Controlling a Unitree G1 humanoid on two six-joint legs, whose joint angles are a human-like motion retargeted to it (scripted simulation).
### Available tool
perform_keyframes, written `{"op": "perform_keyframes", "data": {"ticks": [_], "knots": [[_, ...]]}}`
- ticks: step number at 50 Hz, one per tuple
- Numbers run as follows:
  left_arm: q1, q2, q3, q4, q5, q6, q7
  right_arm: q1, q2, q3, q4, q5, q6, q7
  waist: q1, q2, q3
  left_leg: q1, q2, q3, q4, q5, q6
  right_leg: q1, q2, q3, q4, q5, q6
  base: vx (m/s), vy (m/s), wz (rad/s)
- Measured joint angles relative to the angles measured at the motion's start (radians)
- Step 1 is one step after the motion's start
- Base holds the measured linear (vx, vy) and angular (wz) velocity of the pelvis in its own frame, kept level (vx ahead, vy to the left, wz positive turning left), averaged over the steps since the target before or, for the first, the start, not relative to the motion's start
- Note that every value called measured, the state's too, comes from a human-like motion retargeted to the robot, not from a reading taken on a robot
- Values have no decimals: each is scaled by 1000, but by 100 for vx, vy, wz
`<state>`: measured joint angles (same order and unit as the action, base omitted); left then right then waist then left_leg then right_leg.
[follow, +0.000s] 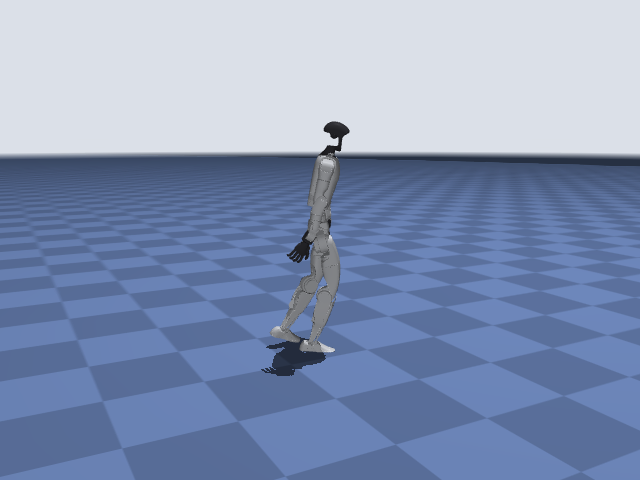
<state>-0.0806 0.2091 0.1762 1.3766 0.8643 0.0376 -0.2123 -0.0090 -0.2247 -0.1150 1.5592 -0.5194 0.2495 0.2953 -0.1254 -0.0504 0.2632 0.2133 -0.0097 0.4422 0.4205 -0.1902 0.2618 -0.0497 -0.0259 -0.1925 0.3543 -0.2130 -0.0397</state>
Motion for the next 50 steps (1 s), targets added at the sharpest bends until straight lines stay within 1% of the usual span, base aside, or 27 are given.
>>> {"op": "perform_keyframes", "data": {"ticks": [3, 6, 8, 9, 10, 12, 15, 17, 20, 22, 23, 25, 27, 28, 30, 32, 33, 34, 37, 40, 42, 44, 45, 46, 47, 48, 50], "knots": [[17, 12, 35, 87, -11, 62, 15, -40, -4, 0, -18, 23, -21, 44, 33, -7, 11, -127, 66, -68, 320, 54, 0, 72, 21, 28, -64, -15, -37, 47, -35, -31], [45, 23, 70, 138, -59, 104, 27, -77, 0, 12, -43, 15, -18, 104, 65, 2, 23, -210, 198, -47, 582, -90, 0, 148, 48, 37, -124, -40, -79, 61, -54, -17], [56, 29, 94, 162, -98, 121, 30, -97, 6, 29, -85, -11, -3, 125, 76, 23, 31, -245, 300, -1, 690, -190, 0, 196, 75, 33, -163, -47, -80, 55, -7, 19], [56, 27, 107, 169, -115, 127, 32, -106, 8, 38, -115, -27, 2, 114, 77, 38, 28, -293, 310, -2, 712, -199, 0, 207, 89, 28, -183, -41, -75, 16, 38, 43], [56, 21, 120, 174, -129, 132, 34, -114, 9, 47, -148, -42, 6, 93, 79, 51, 22, -353, 302, -10, 720, -190, 0, 212, 99, 22, -205, -31, -70, -4, 55, 47], [69, 6, 132, 170, -139, 129, 40, -122, 15, 70, -192, -54, -3, 11, 85, 54, -7, -451, 227, 16, 640, -129, 0, 210, 77, 2, -233, -17, -38, -7, 70, 51], [100, -19, 116, 154, -138, 102, 53, -135, 27, 89, -218, -57, -41, -87, 71, 38, -53, -544, 61, 90, 371, -13, 0, 197, 2, -38, -267, 2, 27, 8, 68, 92], [110, -32, 112, 145, -125, 87, 64, -157, 40, 95, -211, -41, -65, -90, 68, 46, -62, -572, -4, 45, 170, 72, -126, 204, 18, -51, -269, -12, 35, 17, 18, 39], [112, -51, 117, 142, -104, 71, 57, -208, 60, 101, -172, -2, -67, -11, 88, 89, -42, -585, -32, -111, -61, 212, -378, 249, 97, -34, -281, -31, 36, 37, 8, -38], [116, -61, 121, 139, -92, 66, 25, -229, 70, 119, -159, 18, -47, 51, 107, 101, -30, -574, -3, -136, -122, 311, -469, 291, 125, -34, -291, -44, 42, 44, 10, -60], [120, -64, 121, 137, -86, 63, 8, -236, 75, 125, -153, 17, -38, 72, 112, 100, -28, -566, 12, -146, -118, 354, -495, 309, 131, -35, -294, -50, 49, 48, 10, -55], [130, -70, 130, 128, -72, 68, -14, -246, 85, 138, -142, 2, -35, 83, 138, 63, -27, -572, -30, -242, -52, 364, -445, 327, 106, -1, -281, -52, 73, 53, 11, -69], [145, -70, 145, 122, -65, 68, 2, -239, 96, 157, -136, -23, -42, 56, 161, 15, -33, -573, -60, -214, 30, 295, -360, 342, 63, -12, -264, -36, 112, 61, 18, -54], [150, -66, 152, 123, -68, 63, 10, -233, 101, 166, -132, -39, -45, 38, 161, 5, -39, -568, -45, -199, 30, 294, -353, 352, 56, -40, -259, -20, 132, 51, 11, -15], [152, -57, 166, 125, -71, 66, 5, -219, 106, 189, -127, -67, -49, 11, 159, -23, -47, -562, -18, -126, 74, 277, -298, 362, 32, -67, -241, 32, 178, 49, 6, 2], [154, -49, 177, 128, -77, 88, 1, -187, 98, 212, -129, -98, -55, 20, 187, -42, -56, -557, -51, -212, 92, 273, -323, 375, 3, -95, -218, 104, 238, 60, 9, -23], [154, -46, 179, 130, -84, 95, 1, -170, 92, 215, -130, -121, -57, 34, 197, -50, -67, -545, -40, -189, 90, 264, -322, 380, -15, -124, -207, 146, 280, 57, 9, -21], [151, -42, 179, 129, -89, 98, -4, -156, 87, 214, -132, -142, -56, 47, 207, -50, -77, -539, -24, -186, 90, 247, -329, 376, -13, -142, -196, 188, 297, 51, 4, -22], [136, -24, 190, 112, -91, 91, -27, -133, 80, 195, -127, -177, -41, 52, 218, -20, -107, -545, 62, -202, 100, 203, -355, 331, 49, -193, -149, 318, 301, 32, -16, -32], [106, -2, 180, 83, -107, 91, -19, -139, 81, 166, -90, -114, -21, 0, 202, 25, -98, -541, 130, -273, 106, 193, -382, 260, 99, -232, -6, 479, 301, 33, -10, 3], [78, 0, 152, 58, -140, 92, -2, -145, 76, 152, -69, -23, -19, -21, 182, 65, -70, -477, 124, -307, 68, 171, -364, 182, 98, -156, 199, 465, 301, 48, 28, 67], [52, 5, 130, 21, -169, 79, -1, -156, 70, 136, -65, 40, -20, -18, 180, 96, -48, -440, 125, -331, 48, 143, -355, 45, 94, -109, 455, 370, 301, 41, 27, 19], [41, 6, 121, -2, -182, 69, -5, -161, 68, 126, -68, 62, -22, -18, 182, 104, -43, -427, 112, -335, 34, 128, -344, -31, 72, -93, 581, 321, 301, 39, 59, 44], [40, 0, 109, -24, -196, 51, 2, -156, 61, 118, -77, 73, -26, -27, 159, 96, -40, -400, 43, -340, -4, 129, -307, -86, -1, -82, 682, 248, 301, 38, 75, 78], [38, -3, 99, -46, -213, 33, 14, -153, 54, 112, -87, 82, -31, -38, 141, 86, -34, -378, -15, -340, -35, 130, -278, -140, -69, -80, 767, 181, 283, 38, 70, 86], [34, -1, 92, -68, -236, 18, 34, -157, 50, 112, -97, 86, -33, -54, 133, 72, -20, -365, -52, -329, -50, 133, -266, -190, -129, -98, 821, 126, 227, 39, 43, 47], [36, 2, 79, -105, -288, 0, 88, -163, 43, 122, -108, 93, -34, -94, 117, 58, 1, -345, -87, -304, -64, 136, -262, -275, -188, -132, 832, 55, 163, 33, 19, 39]]}}
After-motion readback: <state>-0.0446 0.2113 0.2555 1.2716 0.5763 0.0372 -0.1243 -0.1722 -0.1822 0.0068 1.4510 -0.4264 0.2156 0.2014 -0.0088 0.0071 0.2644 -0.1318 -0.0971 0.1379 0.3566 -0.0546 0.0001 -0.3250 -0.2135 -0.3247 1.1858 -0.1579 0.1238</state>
